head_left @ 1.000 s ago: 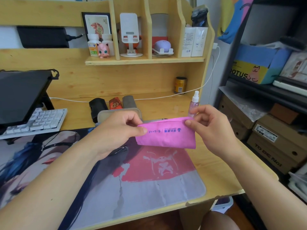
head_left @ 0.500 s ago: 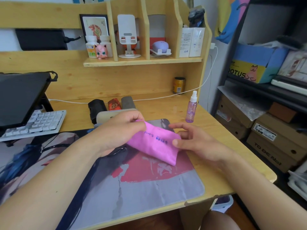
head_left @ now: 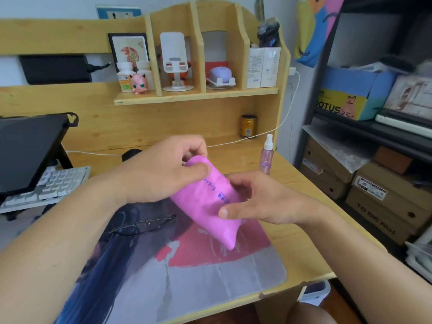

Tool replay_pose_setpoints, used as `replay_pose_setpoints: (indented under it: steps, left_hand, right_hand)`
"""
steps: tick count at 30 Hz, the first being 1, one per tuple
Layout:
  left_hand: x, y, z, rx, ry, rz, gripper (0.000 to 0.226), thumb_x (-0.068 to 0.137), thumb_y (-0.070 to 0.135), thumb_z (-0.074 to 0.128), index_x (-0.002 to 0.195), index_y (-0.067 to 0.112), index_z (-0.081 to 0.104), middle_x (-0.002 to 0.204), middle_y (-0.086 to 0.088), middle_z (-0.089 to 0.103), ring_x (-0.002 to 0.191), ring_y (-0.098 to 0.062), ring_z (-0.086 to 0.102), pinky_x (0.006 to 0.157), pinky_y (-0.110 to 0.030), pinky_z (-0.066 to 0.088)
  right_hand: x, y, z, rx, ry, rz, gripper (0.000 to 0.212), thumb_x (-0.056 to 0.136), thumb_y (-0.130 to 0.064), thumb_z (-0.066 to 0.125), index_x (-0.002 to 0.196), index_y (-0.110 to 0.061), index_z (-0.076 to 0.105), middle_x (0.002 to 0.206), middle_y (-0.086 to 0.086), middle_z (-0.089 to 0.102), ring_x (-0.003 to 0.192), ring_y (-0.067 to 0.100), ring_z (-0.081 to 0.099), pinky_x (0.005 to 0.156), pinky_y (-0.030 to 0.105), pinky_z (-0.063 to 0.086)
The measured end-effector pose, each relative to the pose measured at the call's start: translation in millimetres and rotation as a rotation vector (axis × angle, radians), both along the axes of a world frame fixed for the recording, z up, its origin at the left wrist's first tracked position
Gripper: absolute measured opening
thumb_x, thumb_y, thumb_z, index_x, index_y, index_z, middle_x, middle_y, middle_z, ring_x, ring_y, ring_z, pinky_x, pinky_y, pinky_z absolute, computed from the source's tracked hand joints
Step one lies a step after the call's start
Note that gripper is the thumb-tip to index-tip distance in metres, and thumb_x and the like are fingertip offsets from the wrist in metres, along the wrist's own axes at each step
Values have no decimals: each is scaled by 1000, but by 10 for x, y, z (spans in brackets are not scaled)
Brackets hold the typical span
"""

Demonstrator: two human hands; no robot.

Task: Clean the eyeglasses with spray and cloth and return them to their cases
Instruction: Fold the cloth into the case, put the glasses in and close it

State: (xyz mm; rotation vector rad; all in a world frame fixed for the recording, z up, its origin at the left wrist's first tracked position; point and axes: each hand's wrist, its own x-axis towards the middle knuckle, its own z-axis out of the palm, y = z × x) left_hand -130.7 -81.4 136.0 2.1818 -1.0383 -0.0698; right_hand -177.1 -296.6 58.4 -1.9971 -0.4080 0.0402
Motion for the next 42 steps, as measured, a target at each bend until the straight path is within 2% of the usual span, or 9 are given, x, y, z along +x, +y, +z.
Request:
replay_pose_setpoints:
  steps: [5,9,17,19,23,28,31,37,42]
  left_hand:
    - [18,-56,-203,-27,-261,142,14,88,26,56,77,29,49,67,10,55,57,-7,43,56,-33,44]
    - [48,-55,-312,-3,-282,218,6,88,38,49,84,36,47,74,20,56,67,-10,50,69,-51,54]
    - [22,43,-347,-98,-351,171,17,98,43,51,88,33,42,61,-4,49,59,-19,44,55,-44,40]
    - [26,17,-422,-115,-342,210,16,99,43,49,89,34,41,59,4,47,61,-16,45,59,-42,40]
    - [-41,-68,-481,-69,-369,157,16,100,42,49,89,35,40,51,5,42,55,-10,45,49,-32,29]
    - [-169,-111,-352,127,-643,-133,19,101,52,40,98,33,41,59,3,55,51,-16,50,46,-31,38]
    - [-133,-101,-202,100,-741,-199,19,101,45,42,100,26,44,54,6,47,42,-11,41,38,-27,32]
    - [75,19,-338,-39,-509,77,18,98,50,45,93,35,39,58,5,48,55,-16,48,50,-34,40]
    - [76,-54,-688,-153,-358,215,18,101,42,48,93,27,44,59,6,47,60,-8,49,57,-34,37]
  right_hand:
    - [-21,-22,37,82,67,35,43,76,-34,85,110,-18,63,101,29,69,90,51,65,74,58,51]
    - [-27,-72,4,79,86,13,26,82,-21,82,104,-15,69,97,35,65,79,29,57,70,45,40]
    - [-86,-310,-54,215,116,-64,31,92,-31,69,85,-1,66,88,18,61,84,26,56,85,49,47]
    - [-114,-259,-46,293,109,-65,29,87,-41,72,97,-14,65,92,11,68,86,23,61,84,45,48]
    - [-108,-61,-31,36,10,-26,78,73,-41,83,141,-29,46,115,12,70,108,23,68,95,49,54]
    - [-33,101,235,-84,-1,143,27,80,-14,84,94,-30,67,85,-10,70,83,11,64,75,32,49]
    - [41,121,234,-61,34,136,18,79,-14,85,92,-12,73,89,15,72,86,36,66,77,53,51]
    - [-56,-181,35,-6,202,60,29,82,-14,79,102,7,71,103,21,74,93,32,69,96,52,50]
    - [-89,-376,-54,20,235,-61,20,103,-12,52,119,-7,63,112,17,73,101,29,71,92,45,57]
